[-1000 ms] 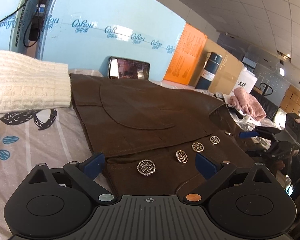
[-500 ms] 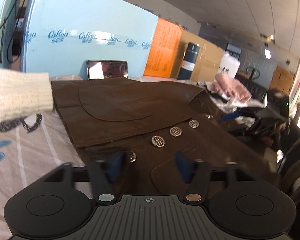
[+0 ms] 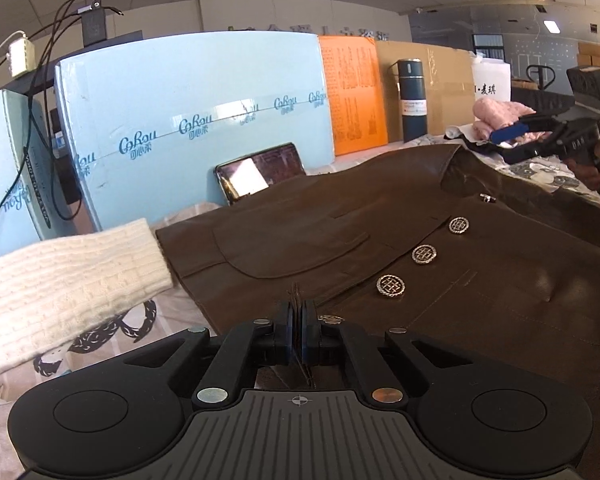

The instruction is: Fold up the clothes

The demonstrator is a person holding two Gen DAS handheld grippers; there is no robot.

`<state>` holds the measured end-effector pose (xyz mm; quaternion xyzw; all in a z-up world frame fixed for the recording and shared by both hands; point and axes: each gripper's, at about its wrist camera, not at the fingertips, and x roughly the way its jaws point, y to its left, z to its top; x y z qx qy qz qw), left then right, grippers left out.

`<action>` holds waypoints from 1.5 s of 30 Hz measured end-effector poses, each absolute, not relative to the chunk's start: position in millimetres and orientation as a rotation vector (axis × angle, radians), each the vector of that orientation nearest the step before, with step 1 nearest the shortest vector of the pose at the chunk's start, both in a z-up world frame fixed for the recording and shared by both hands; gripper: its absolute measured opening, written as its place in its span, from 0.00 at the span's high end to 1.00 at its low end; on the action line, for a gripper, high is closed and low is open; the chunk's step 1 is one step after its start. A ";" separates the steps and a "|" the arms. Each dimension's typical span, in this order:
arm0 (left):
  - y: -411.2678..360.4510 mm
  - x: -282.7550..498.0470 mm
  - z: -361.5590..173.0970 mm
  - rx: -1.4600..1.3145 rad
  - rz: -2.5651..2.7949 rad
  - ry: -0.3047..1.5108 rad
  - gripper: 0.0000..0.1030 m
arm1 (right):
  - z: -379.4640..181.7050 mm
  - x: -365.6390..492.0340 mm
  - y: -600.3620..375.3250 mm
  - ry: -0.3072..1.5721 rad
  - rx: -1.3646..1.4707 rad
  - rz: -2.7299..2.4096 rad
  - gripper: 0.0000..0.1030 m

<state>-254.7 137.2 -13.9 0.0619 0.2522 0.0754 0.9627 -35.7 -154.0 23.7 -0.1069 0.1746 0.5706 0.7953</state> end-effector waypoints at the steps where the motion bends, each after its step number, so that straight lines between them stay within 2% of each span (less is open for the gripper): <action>1: 138.6 -253.2 -14.3 0.123 0.155 0.523 0.96 | 26.9 -31.8 -153.2 0.364 -0.215 1.219 0.14; 2: 139.8 -252.2 -14.3 0.122 0.160 0.530 0.95 | 30.2 -27.8 -152.4 0.352 -0.200 1.213 0.14; 3: 140.4 -252.3 -13.1 0.120 0.169 0.525 0.90 | 31.9 -22.1 -150.1 0.352 -0.181 1.208 0.14; 5: 141.3 -252.4 -8.5 0.103 0.175 0.495 0.89 | 31.6 -6.4 -141.9 0.380 -0.131 1.207 0.14; 6: 141.4 -251.7 -5.8 0.100 0.180 0.474 0.85 | 31.4 1.4 -137.8 0.394 -0.106 1.205 0.14; 10: 147.3 -240.7 0.7 0.073 0.205 0.435 0.62 | 23.6 26.9 -117.3 0.481 -0.077 1.193 0.14; 12: 150.0 -232.2 -0.9 0.076 0.207 0.455 0.56 | 12.6 33.9 -105.0 0.553 -0.120 1.182 0.14; 15: 151.4 -223.5 -5.4 0.089 0.209 0.491 0.54 | -4.5 43.8 -98.7 0.648 -0.128 1.154 0.14; 17: 149.3 -224.7 -4.9 0.093 0.207 0.486 0.46 | -10.5 49.5 -97.0 0.687 -0.118 1.150 0.13; 19: 144.0 -229.6 -1.3 0.103 0.203 0.467 0.29 | -10.2 49.4 -97.7 0.685 -0.116 1.153 0.13; 23: 126.4 -246.9 10.9 0.141 0.203 0.424 0.18 | -4.4 42.5 -104.2 0.636 -0.119 1.158 0.13; 25: 115.0 -259.5 16.5 0.164 0.205 0.412 0.08 | 3.8 28.0 -117.4 0.569 -0.144 1.174 0.12; 29: 91.7 -286.2 24.3 0.192 0.167 0.406 0.02 | 20.2 -1.2 -143.7 0.433 -0.192 1.203 0.06; 33: 68.5 -309.7 27.8 0.228 0.056 0.417 0.02 | 34.7 -30.6 -169.6 0.307 -0.241 1.227 0.00; 45: 14.5 -326.5 -4.9 0.494 -0.082 0.615 0.00 | 21.3 -92.0 -211.3 0.322 -0.322 1.292 0.00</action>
